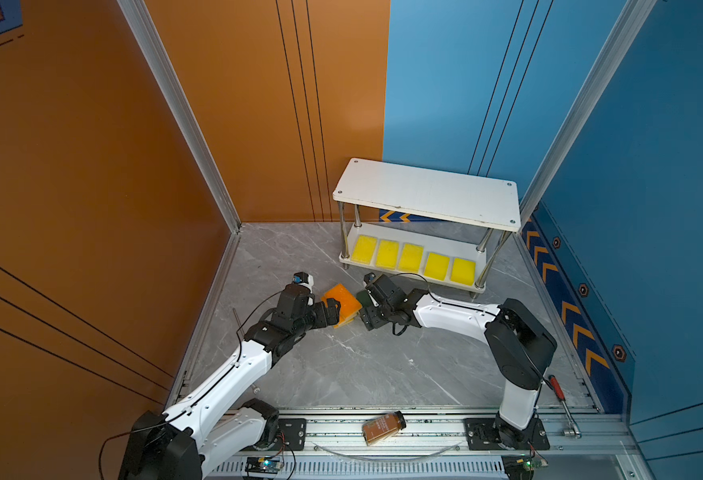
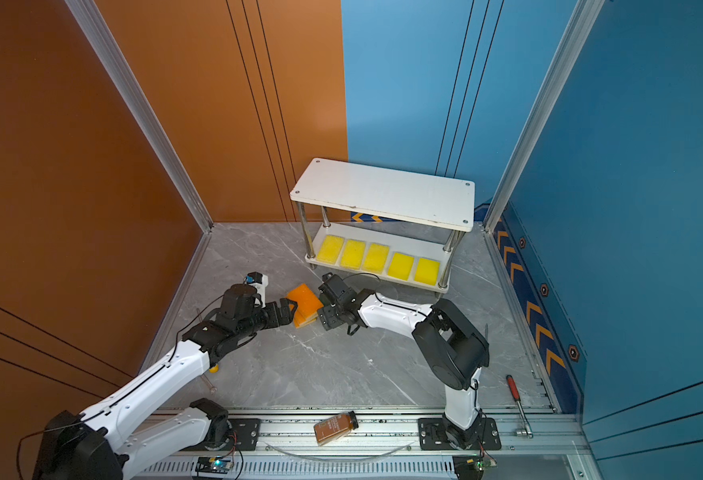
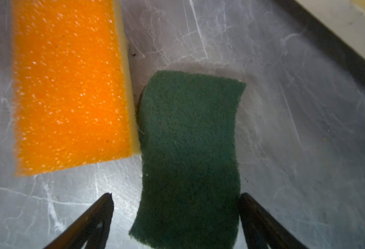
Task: Place and organize the cleaning sponges onto the shelf
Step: 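Grasp the green-backed sponge with the right gripper while the left gripper hovers nearby, then lift the green-backed sponge with the right gripper and carry it toward the shelf top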
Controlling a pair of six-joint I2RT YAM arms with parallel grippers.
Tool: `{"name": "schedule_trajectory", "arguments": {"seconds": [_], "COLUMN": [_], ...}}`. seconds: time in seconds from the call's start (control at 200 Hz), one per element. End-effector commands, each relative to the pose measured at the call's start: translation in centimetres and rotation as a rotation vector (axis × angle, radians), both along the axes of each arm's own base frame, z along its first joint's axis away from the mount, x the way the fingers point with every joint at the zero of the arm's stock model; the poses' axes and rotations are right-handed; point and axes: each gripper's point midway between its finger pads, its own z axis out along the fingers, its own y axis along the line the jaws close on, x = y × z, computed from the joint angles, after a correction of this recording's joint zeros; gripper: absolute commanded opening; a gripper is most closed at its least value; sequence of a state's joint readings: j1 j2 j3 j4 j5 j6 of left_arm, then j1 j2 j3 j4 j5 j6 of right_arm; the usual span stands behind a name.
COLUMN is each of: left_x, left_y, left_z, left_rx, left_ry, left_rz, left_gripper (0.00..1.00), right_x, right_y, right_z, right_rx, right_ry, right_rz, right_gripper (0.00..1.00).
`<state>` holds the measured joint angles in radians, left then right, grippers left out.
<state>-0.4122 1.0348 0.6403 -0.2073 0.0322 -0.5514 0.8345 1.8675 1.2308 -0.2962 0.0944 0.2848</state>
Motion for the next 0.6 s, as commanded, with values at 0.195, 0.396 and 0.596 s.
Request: {"name": "schedule_trajectory", "arguments": {"seconds": [0.195,0.396,0.596], "left_x": [0.10,-0.04,-0.06], "left_y": [-0.21,-0.08,-0.07], "left_z": [0.13,-0.05,-0.25], "left_rx": [-0.021,-0.019,-0.023], "left_ry": [0.024,0.029,0.037], "left_rz": [0.000,0.005,0.011], "left_gripper": [0.98,0.98,0.98], "right_x": [0.60,0.63,0.43], "right_y": [-0.07,-0.45,-0.61], "right_z": [-0.19,0.07,-0.22], "right_rx": [-0.044,-0.056,-0.064], "right_ry": [-0.019,-0.029,-0.018], "right_rz": [-0.011,-0.019,-0.016], "right_gripper": [0.83,0.77,0.67]}}
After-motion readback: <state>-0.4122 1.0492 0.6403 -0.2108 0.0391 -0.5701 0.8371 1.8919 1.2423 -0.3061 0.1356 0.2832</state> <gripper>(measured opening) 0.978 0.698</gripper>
